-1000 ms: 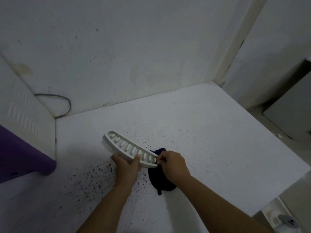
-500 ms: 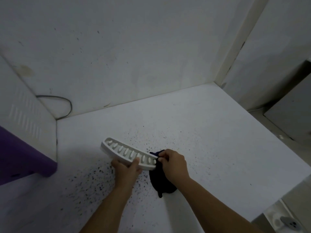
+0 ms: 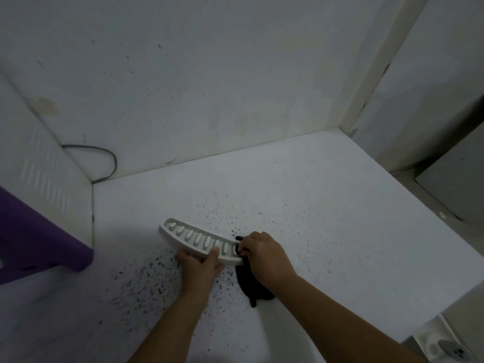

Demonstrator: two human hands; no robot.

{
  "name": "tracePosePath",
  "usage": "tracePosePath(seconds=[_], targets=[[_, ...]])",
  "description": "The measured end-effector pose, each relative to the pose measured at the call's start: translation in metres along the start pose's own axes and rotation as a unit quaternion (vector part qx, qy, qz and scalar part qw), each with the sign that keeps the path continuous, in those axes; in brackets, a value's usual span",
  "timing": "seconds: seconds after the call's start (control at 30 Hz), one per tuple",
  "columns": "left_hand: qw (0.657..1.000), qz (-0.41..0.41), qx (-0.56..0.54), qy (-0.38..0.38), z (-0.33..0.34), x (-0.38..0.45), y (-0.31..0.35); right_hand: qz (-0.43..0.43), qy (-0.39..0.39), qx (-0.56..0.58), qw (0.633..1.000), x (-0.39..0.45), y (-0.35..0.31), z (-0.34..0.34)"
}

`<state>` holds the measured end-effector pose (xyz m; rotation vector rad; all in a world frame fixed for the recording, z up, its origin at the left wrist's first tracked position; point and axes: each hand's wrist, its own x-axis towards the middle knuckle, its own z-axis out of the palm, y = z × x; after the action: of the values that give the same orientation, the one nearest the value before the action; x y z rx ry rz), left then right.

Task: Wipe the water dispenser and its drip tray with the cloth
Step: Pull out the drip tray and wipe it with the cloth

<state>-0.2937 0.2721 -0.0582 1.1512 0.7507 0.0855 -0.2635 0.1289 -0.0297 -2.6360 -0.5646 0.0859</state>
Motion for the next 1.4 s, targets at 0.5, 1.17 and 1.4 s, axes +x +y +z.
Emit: tracePosePath(seconds=[0.5,1.17,1.4], targets=[[1.0,0.009,0.023,-0.013,0.004,0.004,0.004,-0.039,0.004,-0.009,0.999,-0.002,0.006,-0.002],[0.999,0.034,0.031,-0.021,0.002,0.002,0.004,0.022,0.001,0.046,0.999,-0.009,0.015,-0.01],[0.997,0.054,0.051,-0.035,0.003,0.0,0.006,0.091,0.028,0.155,0.983,0.019,-0.001,-0.016]])
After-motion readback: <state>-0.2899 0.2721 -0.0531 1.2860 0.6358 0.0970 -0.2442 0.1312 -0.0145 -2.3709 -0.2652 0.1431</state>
